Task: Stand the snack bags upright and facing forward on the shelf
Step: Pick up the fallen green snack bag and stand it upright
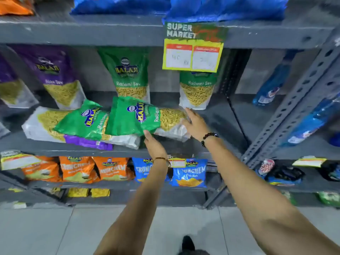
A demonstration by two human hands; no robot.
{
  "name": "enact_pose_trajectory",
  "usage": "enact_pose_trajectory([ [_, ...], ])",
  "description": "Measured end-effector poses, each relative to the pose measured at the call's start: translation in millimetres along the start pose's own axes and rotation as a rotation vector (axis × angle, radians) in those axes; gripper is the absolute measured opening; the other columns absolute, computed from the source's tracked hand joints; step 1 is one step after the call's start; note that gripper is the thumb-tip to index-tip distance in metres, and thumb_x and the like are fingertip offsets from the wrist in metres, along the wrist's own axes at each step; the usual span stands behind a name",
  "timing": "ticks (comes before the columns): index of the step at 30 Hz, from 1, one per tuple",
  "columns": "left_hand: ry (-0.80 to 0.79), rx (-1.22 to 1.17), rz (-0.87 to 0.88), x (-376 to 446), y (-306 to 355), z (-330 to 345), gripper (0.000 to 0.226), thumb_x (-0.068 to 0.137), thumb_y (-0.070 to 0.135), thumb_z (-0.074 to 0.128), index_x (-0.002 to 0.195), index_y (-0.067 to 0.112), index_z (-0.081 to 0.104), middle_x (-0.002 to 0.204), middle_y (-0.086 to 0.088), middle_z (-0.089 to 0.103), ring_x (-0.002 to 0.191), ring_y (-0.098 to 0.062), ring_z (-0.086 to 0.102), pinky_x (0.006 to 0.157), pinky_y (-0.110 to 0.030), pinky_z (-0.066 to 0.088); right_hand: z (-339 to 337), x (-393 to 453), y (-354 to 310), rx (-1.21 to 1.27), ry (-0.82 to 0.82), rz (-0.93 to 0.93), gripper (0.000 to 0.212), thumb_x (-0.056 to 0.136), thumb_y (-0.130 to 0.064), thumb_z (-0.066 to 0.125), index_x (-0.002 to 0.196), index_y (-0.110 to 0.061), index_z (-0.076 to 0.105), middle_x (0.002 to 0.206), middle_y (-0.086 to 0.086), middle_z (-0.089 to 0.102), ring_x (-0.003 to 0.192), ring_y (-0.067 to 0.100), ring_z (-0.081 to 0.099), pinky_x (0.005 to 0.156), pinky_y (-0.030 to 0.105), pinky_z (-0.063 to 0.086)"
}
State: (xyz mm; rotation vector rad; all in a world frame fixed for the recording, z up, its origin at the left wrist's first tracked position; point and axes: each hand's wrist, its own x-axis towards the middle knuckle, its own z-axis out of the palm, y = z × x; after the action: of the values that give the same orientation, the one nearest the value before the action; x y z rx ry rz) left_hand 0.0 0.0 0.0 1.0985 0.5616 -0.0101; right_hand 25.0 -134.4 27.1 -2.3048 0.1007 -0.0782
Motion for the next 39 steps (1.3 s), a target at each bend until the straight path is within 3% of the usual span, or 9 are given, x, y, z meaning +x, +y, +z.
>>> enact_pose_trajectory([
  [2,0.002,-0.168,-0.066,6.3,-0.2,10.0,0.073,0.088,0.061,0.028,0.145,0.018,0.020,0.156,-0.006,0.022,0.140,-0.025,0.027,0.115,-0.043,0.023,-5.8,15.0,0.4,0.128,-0.065,0.066,0.056,0.094,-0.029,0.046,0.144,-0.014,0.026,0.151,0.004,0.033,0.136,0.023,0.035,0.105,0.027,0.031],
  [5,0.002,-0.305,-0.068,11.3,4.0,19.0,0.069,0.086,0.063,0.031,0.142,0.023,0.029,0.151,-0.003,0.032,0.136,-0.024,0.034,0.110,-0.041,0.029,-5.3,36.8,3.4,0.200,-0.130,0.143,0.061,0.091,-0.038,0.047,0.145,-0.019,0.025,0.154,0.004,0.028,0.137,0.022,0.034,0.111,0.035,0.032],
  [14,0.004,-0.394,-0.047,18.6,13.3,26.9,0.067,0.080,0.069,0.036,0.133,0.028,0.044,0.133,-0.003,0.049,0.122,-0.023,0.046,0.110,-0.049,0.032,1.0,65.2,17.9,0.539,-0.141,0.371,0.063,0.084,-0.040,0.059,0.138,-0.012,0.040,0.146,0.004,0.042,0.132,0.020,0.042,0.114,0.038,0.031],
  [19,-0.061,-0.278,-0.050,19.7,23.4,15.3,0.055,0.081,0.066,0.036,0.118,0.028,0.052,0.124,-0.002,0.058,0.116,-0.023,0.053,0.106,-0.044,0.038,-11.6,40.4,22.7,0.678,-0.101,0.462,0.065,0.074,-0.033,0.072,0.131,-0.014,0.048,0.132,0.007,0.055,0.117,0.024,0.054,0.081,0.037,0.051],
  [23,-0.156,-0.146,-0.037,24.0,32.1,-4.9,0.063,0.073,0.068,0.047,0.117,0.025,0.060,0.126,-0.001,0.063,0.117,-0.024,0.058,0.107,-0.046,0.040,-22.6,7.9,26.4,0.513,-0.187,0.464,0.054,0.060,-0.052,0.076,0.104,-0.023,0.065,0.114,-0.002,0.065,0.112,0.018,0.057,0.087,0.037,0.048],
  [26,-0.257,-0.028,-0.061,17.8,36.7,-20.4,0.047,0.082,0.064,0.039,0.100,0.029,0.063,0.104,0.002,0.067,0.102,-0.022,0.060,0.095,-0.039,0.045,-26.2,-19.7,25.8,0.355,-0.245,0.457,0.067,0.045,-0.068,0.071,0.097,-0.026,0.069,0.113,-0.005,0.066,0.108,0.016,0.054,0.089,0.038,0.041],
  [31,-0.485,0.011,-0.115,4.1,47.5,-40.8,0.054,0.085,0.056,0.042,0.124,0.020,0.054,0.129,-0.008,0.058,0.118,-0.028,0.054,0.105,-0.050,0.039,-28.0,-66.4,22.7,0.673,-0.384,0.289,0.047,0.062,-0.024,0.082,0.102,-0.016,0.059,0.110,0.005,0.065,0.092,0.015,0.063,0.084,0.033,0.051],
  [36,-0.729,0.162,-0.160,-20.4,66.7,-44.3,0.041,0.091,0.047,0.039,0.113,0.020,0.060,0.103,-0.003,0.073,0.102,-0.024,0.063,0.085,-0.041,0.050,-43.5,-106.1,12.5,0.717,-0.713,0.195,0.069,0.039,-0.028,0.091,0.101,-0.018,0.063,0.093,-0.006,0.076,0.088,0.010,0.070,0.075,0.024,0.058],
  [39,-0.846,0.247,-0.165,-38.7,77.0,-44.1,0.035,0.090,0.042,0.042,0.108,0.020,0.062,0.091,0.001,0.076,0.095,-0.021,0.067,0.089,-0.038,0.051,-57.3,-116.0,9.4,0.627,-0.795,0.245,0.069,0.034,-0.016,0.093,0.096,-0.010,0.062,0.085,-0.005,0.077,0.082,0.009,0.071,0.084,0.024,0.055],
])
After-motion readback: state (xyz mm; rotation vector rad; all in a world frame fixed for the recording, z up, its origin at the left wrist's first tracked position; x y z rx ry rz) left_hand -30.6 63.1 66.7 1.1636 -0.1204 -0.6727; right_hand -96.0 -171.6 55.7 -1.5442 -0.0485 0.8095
